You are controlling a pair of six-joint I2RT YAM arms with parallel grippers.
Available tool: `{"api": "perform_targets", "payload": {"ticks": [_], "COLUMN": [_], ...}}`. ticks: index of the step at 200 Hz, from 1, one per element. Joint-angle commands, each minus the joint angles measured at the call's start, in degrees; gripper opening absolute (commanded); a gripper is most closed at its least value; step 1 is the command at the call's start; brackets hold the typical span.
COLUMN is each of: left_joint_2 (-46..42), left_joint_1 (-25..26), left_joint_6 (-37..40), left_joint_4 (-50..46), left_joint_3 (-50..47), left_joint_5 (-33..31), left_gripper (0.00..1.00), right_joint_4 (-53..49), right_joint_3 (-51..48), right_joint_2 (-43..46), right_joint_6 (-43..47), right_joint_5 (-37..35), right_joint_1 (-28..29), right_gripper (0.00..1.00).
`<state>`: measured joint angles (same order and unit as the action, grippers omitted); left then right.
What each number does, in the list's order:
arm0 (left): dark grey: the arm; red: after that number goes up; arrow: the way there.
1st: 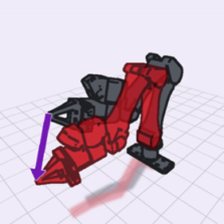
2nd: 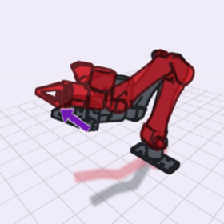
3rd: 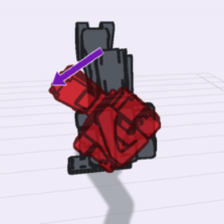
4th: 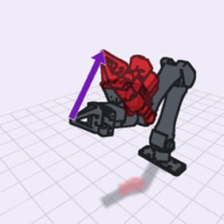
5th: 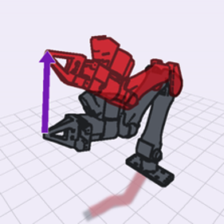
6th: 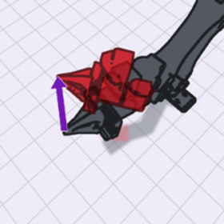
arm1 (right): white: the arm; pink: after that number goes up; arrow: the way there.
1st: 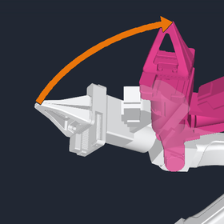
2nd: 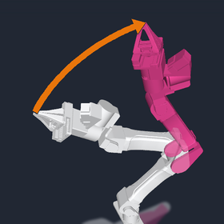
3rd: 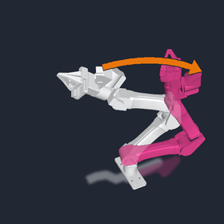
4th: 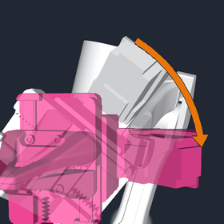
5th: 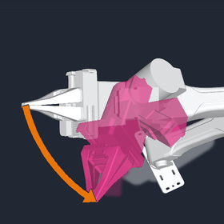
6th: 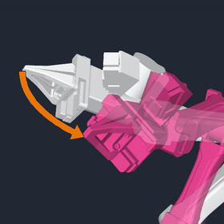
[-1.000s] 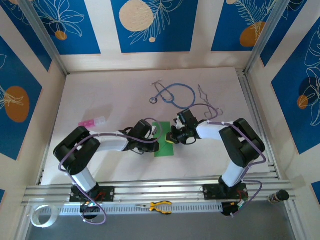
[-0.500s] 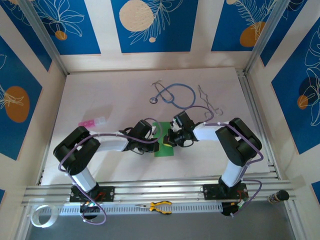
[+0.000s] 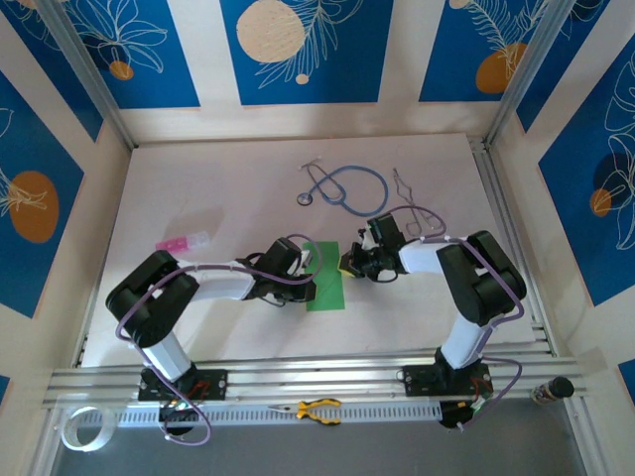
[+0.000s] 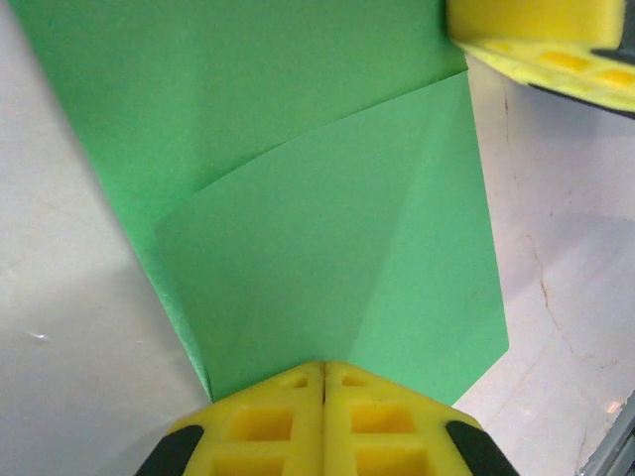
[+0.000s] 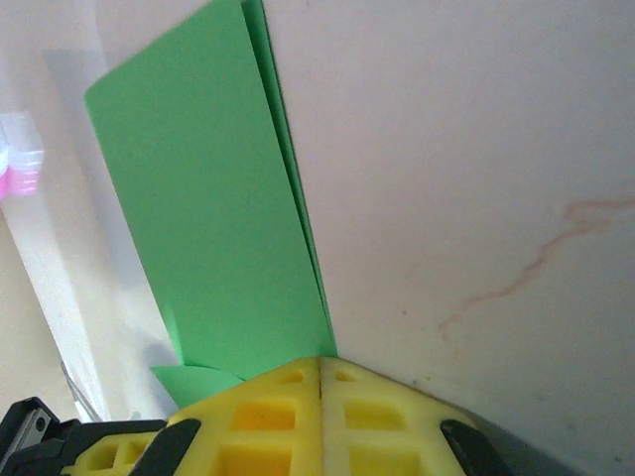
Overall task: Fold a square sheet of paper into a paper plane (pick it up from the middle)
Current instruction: Fold the triangle a second time at the center of the table.
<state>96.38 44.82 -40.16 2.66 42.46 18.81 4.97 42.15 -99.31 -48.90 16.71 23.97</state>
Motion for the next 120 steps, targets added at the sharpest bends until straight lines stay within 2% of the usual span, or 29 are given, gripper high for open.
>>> {"api": "perform_targets", "payload": {"ticks": [1, 18, 32, 49, 63, 90, 120], "left_joint_2": [1.5, 1.3, 1.2, 0.9, 0.8, 0.5, 0.4], "left_joint_1": [0.5, 0.5, 0.5, 0.5, 0.4, 0.5, 0.5], "left_joint_6": [0.5, 0.6, 0.6, 0.6, 0.8, 0.8, 0.6], "left_joint_4": [-6.7, -6.6, -6.9, -7.0, -6.9, -6.9, -6.8], "left_joint_3": [-2.1, -2.0, -1.7, -1.6, -1.6, -1.6, -1.6], "left_joint_5": [-2.3, -2.4, -2.5, -2.6, -2.5, -2.5, -2.5], "left_gripper": [0.0, 0.0, 0.0, 0.0, 0.0, 0.0, 0.0], "right_joint_4": [2.3, 7.5, 6.4, -0.8, 0.3, 5.4, 4.9], "right_joint_3": [-1.7, -4.4, -4.7, -1.9, -2.5, -5.5, -5.3], "right_joint_2": [2.4, 7.5, 11.1, 11.1, 9.8, 7.8, 5.9], "right_joint_6": [1.7, 5.2, 8.1, 8.0, 7.7, 4.1, 3.6], "right_joint_5": [-3.9, -7.0, -10.1, -5.3, -1.2, 1.0, 0.5], "right_joint_1": [-0.7, 3.0, 6.3, 6.3, 6.6, 6.9, 7.2], "right_gripper": [0.01, 0.02, 0.01, 0.0, 0.0, 0.0, 0.0]}}
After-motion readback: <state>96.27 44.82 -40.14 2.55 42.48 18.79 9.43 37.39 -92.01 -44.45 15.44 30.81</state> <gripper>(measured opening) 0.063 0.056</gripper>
